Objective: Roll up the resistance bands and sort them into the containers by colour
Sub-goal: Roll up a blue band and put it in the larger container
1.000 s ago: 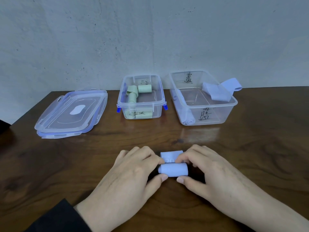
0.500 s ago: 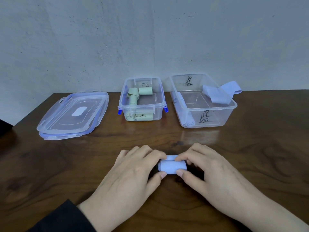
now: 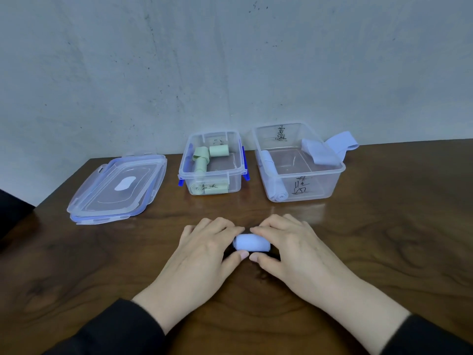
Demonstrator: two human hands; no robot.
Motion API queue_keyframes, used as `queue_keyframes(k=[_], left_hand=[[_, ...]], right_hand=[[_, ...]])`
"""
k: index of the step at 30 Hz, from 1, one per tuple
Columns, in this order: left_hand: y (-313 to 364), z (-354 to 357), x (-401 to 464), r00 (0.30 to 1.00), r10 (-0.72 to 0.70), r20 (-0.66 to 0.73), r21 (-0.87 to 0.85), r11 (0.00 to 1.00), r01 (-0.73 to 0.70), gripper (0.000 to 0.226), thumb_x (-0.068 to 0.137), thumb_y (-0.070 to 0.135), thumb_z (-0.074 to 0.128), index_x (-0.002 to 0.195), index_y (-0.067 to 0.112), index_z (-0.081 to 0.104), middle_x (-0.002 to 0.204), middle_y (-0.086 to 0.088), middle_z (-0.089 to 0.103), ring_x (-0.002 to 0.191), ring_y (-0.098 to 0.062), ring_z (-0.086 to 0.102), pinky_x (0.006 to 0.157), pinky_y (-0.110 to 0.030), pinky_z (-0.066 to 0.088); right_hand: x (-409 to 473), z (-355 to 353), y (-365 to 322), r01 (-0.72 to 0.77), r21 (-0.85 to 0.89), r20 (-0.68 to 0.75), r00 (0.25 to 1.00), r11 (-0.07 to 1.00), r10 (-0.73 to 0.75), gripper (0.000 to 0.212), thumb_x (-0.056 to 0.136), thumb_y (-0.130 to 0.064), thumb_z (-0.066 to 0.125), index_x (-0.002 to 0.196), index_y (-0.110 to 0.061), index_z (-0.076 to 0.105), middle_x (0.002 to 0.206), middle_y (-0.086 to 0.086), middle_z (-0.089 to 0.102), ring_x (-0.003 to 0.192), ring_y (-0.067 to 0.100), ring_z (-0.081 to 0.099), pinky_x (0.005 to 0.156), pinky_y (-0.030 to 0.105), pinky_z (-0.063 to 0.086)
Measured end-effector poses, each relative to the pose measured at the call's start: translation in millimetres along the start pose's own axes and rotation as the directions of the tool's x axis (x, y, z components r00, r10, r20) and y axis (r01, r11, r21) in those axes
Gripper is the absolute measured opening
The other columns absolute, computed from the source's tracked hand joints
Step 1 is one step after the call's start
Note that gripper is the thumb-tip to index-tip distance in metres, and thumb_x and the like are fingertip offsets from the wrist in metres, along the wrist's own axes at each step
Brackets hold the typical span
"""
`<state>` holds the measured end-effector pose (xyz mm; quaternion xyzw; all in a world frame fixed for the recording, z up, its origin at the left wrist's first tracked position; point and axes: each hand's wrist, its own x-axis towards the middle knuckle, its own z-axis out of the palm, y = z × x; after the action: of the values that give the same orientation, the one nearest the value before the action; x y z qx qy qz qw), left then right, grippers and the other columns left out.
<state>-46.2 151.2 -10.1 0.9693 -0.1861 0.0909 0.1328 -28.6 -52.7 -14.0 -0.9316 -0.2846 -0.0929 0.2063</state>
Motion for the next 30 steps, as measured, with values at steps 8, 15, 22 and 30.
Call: queue_keyframes(k=[8, 15, 22, 30], left_hand=[[20.1, -0.3, 19.2, 0.969, -0.062, -0.241, -0.302, 0.953, -0.014, 0.037, 0.092, 0.031, 0.064, 0.127, 0.035, 0.056, 0.11, 0.022, 0.059, 0.108, 0.0, 0.053, 0.093, -0.014, 0.039], [26.4, 9.0, 24.4, 0.985, 0.031, -0.169, -0.244, 0.967, -0.072, 0.042, 0.096, 0.043, 0.047, 0.138, 0.035, 0.053, 0.123, 0.024, 0.056, 0.115, -0.004, 0.049, 0.096, -0.035, 0.044], [29.6, 8.7, 22.2, 0.995, 0.028, -0.091, -0.265, 0.963, -0.051, 0.041, 0.099, 0.035, 0.048, 0.14, 0.042, 0.047, 0.122, 0.027, 0.054, 0.118, -0.006, 0.049, 0.098, -0.033, 0.041], [40.2, -2.7, 34.6, 0.955, -0.291, -0.05, -0.82, 0.558, 0.127, 0.04, 0.09, 0.022, 0.066, 0.126, 0.037, 0.058, 0.084, -0.005, 0.068, 0.089, -0.013, 0.066, 0.091, -0.025, 0.047]], right_hand=[[5.1, -12.4, 11.4, -0.119, 0.374, -0.046, 0.988, 0.92, 0.147, 0.024, 0.089, -0.042, 0.065, 0.111, -0.042, 0.058, 0.097, -0.024, 0.059, 0.095, -0.001, 0.055, 0.087, 0.03, 0.049], [3.5, -12.3, 25.2, -0.204, 0.401, 0.035, 0.978, 0.893, 0.207, 0.022, 0.084, -0.05, 0.064, 0.103, -0.04, 0.059, 0.101, -0.02, 0.067, 0.103, -0.002, 0.059, 0.097, 0.034, 0.047], [3.6, -12.0, 29.2, -0.205, 0.493, 0.043, 0.976, 0.846, 0.212, 0.024, 0.081, -0.051, 0.064, 0.101, -0.038, 0.062, 0.099, -0.02, 0.069, 0.101, 0.0, 0.062, 0.094, 0.034, 0.05], [5.6, -22.8, 25.2, -0.255, 0.87, 0.161, 0.956, 0.422, 0.247, 0.012, 0.091, -0.024, 0.069, 0.102, -0.023, 0.074, 0.097, 0.002, 0.076, 0.094, 0.015, 0.07, 0.093, 0.041, 0.055]])
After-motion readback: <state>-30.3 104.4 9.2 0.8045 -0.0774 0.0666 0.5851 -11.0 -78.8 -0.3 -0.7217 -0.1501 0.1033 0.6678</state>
